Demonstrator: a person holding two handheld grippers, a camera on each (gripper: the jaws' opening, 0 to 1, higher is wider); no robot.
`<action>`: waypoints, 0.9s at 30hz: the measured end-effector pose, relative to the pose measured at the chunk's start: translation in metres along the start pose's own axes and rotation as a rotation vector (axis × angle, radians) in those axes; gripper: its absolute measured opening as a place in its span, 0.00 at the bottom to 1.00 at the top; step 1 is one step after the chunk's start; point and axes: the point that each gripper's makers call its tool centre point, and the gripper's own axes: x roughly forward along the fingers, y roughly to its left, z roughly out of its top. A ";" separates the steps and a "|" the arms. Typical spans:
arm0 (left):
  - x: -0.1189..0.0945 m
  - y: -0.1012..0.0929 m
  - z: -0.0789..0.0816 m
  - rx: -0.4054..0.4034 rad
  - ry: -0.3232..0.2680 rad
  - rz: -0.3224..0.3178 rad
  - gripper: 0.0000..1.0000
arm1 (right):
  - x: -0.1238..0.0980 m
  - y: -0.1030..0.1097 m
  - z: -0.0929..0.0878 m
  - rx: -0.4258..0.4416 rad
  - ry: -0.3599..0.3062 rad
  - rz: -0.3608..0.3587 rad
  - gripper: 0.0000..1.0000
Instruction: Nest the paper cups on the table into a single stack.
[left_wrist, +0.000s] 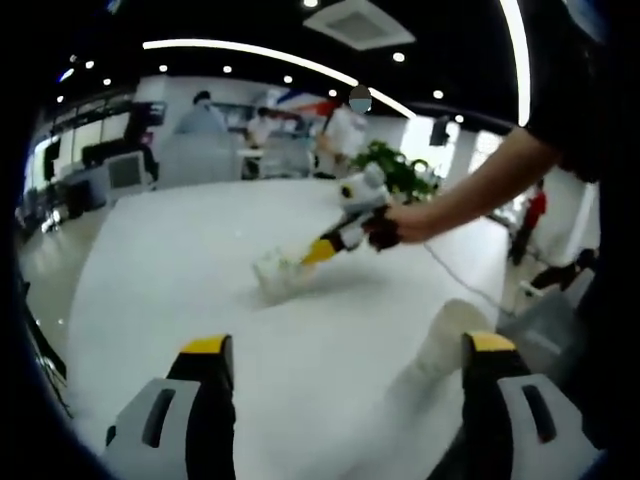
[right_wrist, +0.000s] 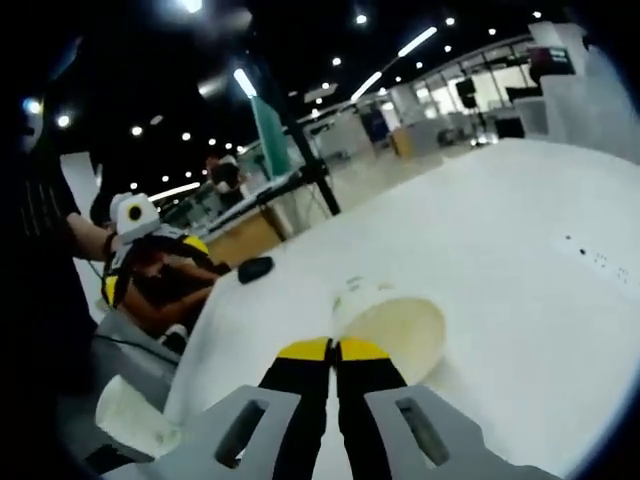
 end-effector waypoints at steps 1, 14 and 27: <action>0.001 -0.003 0.001 0.003 0.001 -0.006 0.94 | -0.004 0.002 0.001 -0.006 -0.001 -0.006 0.00; 0.006 -0.021 0.012 0.057 0.002 -0.048 0.93 | -0.053 0.027 -0.003 -0.020 -0.009 -0.061 0.00; 0.005 -0.031 0.028 0.080 -0.025 -0.063 0.93 | -0.092 0.068 -0.010 0.022 -0.052 -0.096 0.00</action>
